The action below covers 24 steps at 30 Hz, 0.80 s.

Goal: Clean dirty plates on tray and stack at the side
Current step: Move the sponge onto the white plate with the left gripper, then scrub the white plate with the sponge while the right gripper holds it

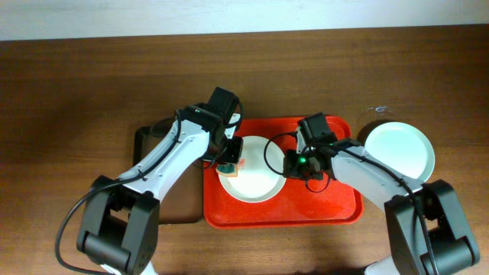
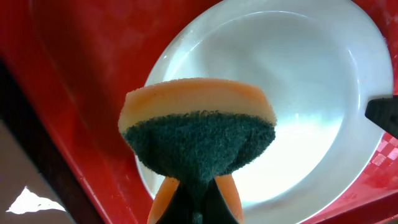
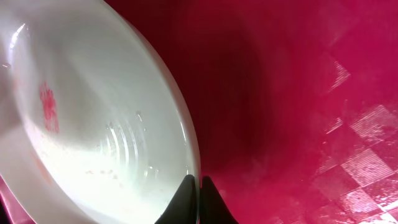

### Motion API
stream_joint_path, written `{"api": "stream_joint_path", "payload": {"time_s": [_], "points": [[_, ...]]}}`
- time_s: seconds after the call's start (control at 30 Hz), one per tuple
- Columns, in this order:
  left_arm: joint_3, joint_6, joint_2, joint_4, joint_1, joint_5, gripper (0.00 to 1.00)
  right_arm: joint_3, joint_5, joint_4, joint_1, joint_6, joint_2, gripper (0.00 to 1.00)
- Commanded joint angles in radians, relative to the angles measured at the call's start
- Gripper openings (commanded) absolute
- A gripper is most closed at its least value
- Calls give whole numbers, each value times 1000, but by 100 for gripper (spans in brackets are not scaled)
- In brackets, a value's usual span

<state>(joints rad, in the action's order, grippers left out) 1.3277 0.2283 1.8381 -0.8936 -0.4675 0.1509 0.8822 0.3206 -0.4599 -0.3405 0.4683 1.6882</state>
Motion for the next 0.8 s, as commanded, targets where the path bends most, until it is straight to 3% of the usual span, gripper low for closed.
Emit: {"api": "stream_joint_path", "payload": {"time_s": [0.0, 0.07, 0.1, 0.13, 0.77], "points": [[14, 10, 20, 6, -11, 14, 0, -2, 4, 5, -40, -2, 7, 19], [14, 10, 20, 18, -11, 14, 0, -2, 3, 7, -41, -2, 7, 24], [14, 11, 20, 22, -11, 14, 0, -3, -10, 11, -41, 13, 8, 20], [14, 11, 20, 26, -11, 14, 0, -2, -18, 15, -41, 22, 8, 4], [-18, 18, 111, 66, -12, -43, 0, -2, -18, 23, -72, 39, 8, 4]]}}
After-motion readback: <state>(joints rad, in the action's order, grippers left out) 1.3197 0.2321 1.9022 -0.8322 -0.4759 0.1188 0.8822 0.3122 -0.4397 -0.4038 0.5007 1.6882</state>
